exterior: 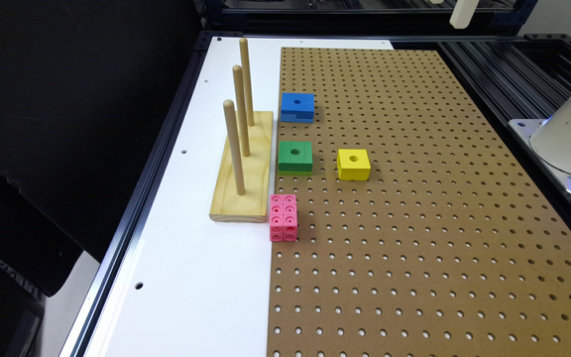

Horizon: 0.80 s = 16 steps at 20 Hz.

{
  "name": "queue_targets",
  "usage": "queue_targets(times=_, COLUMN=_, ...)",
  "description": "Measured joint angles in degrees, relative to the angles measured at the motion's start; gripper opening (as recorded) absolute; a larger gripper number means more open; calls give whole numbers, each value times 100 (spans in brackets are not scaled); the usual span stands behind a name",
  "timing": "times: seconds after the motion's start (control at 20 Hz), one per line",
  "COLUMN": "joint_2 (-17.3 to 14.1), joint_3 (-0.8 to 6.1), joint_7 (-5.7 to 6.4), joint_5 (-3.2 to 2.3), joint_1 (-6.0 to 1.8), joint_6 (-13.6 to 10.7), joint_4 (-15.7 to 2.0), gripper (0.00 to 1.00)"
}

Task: Pick up blue block.

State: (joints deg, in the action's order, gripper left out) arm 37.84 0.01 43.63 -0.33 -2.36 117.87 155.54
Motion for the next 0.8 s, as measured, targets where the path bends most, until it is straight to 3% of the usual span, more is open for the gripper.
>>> queue_targets(times=0.35, joint_2=8, joint_3=0, joint_7=-5, joint_5=-6, joint_1=-26, joint_6=1, joint_4=4, gripper=100)
queue_targets(times=0.7, joint_2=-7, joint_3=-1, joint_7=-382, joint_5=-11, joint_1=-426, joint_6=113, joint_4=3, gripper=100)
queue_targets(times=0.8, joint_2=-21, joint_3=-1, joint_7=-427, joint_5=-11, joint_1=-470, joint_6=162, joint_4=3, gripper=100)
